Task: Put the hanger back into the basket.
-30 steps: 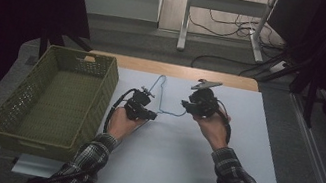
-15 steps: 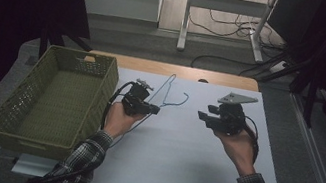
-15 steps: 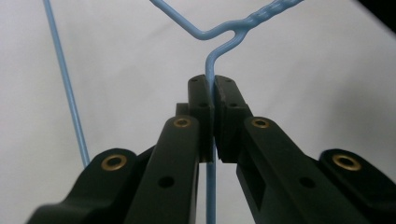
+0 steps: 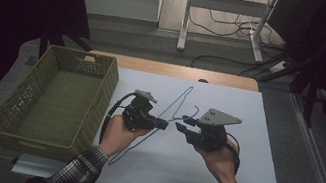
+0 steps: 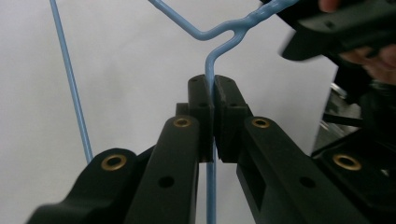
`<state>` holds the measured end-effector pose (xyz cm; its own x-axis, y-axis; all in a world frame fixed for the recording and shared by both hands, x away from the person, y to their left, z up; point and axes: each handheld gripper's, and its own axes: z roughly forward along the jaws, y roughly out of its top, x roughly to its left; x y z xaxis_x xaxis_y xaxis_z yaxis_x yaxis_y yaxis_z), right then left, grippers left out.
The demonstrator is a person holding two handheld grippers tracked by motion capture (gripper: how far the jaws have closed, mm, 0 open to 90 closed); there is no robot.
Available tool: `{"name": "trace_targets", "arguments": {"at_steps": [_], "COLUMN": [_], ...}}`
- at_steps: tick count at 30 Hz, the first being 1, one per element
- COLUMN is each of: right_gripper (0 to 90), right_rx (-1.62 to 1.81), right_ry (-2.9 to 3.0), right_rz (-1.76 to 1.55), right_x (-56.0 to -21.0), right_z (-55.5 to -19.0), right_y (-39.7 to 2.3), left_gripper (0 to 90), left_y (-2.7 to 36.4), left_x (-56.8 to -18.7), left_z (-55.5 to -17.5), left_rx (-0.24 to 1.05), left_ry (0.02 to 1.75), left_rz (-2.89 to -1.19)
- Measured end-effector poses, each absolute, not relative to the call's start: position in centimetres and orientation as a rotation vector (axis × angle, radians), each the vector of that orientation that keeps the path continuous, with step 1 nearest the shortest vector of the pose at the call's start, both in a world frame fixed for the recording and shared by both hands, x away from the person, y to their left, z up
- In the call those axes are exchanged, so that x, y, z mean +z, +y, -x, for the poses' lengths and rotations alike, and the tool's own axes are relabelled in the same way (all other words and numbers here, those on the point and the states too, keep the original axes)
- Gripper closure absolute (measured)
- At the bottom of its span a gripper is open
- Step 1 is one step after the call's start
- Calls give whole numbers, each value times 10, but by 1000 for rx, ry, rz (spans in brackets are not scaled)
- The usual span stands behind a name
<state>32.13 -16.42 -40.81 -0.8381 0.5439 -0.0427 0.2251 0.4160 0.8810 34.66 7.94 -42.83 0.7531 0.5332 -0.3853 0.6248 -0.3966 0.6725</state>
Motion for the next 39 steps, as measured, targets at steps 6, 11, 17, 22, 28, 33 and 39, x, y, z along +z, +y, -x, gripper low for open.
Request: {"name": "trace_targets", "arguments": {"at_steps": [6,11,17,22,28,33,39], "right_gripper": [835,849,849,848,848,845,777], "right_rx": [1430,1347,1284,1251,1248,1232,1281], "right_ry": [2335,2337,2360,2392,2416,2429,2422], "right_rz": [-645,-644,-697,-702,-698,-684,-706], "right_x": [-413,-412,-406,-403,-405,-407,-405], "right_z": [-321,-316,-316,-316,-316,-315,-316], "right_y": [-160,-152,-146,-141,-138,-134,-137], "left_gripper": [873,763,690,708,775,860,880], "left_y": [77,75,72,64,61,60,69], "left_x": [-436,-433,-419,-414,-417,-419,-417], "left_z": [-343,-336,-330,-335,-346,-349,-353], "left_rx": [-212,-79,51,-7,-150,-215,-260], "left_ry": [863,842,783,772,796,846,891], "left_rz": [-2061,-2140,-2281,-2320,-2364,-2359,-2299]}}
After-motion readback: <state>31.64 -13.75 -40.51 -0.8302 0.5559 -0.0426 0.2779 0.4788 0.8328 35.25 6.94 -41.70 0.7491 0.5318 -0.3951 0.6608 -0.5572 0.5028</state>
